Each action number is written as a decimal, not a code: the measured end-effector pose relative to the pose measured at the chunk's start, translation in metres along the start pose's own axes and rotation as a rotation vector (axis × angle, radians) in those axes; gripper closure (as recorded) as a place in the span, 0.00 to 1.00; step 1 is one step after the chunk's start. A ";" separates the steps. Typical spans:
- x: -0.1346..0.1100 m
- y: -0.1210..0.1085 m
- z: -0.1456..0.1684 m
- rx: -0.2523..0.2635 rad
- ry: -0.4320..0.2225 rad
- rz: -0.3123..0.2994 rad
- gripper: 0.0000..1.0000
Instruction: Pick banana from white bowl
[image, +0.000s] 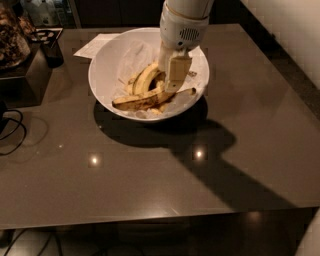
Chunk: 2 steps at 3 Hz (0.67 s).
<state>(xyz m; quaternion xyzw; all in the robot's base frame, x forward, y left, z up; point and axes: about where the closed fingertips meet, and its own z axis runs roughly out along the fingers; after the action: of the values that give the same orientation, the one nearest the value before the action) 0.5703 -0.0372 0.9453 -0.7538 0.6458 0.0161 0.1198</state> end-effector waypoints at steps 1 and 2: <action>0.000 -0.001 0.010 -0.019 0.006 -0.004 0.46; 0.002 -0.003 0.025 -0.041 0.028 -0.008 0.49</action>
Offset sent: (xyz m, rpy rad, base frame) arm -0.0044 -0.0070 -0.0428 -0.1069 0.1141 0.0190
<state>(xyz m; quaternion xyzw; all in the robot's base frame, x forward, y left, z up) 0.5764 -0.0339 0.9212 -0.7588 0.6441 0.0182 0.0954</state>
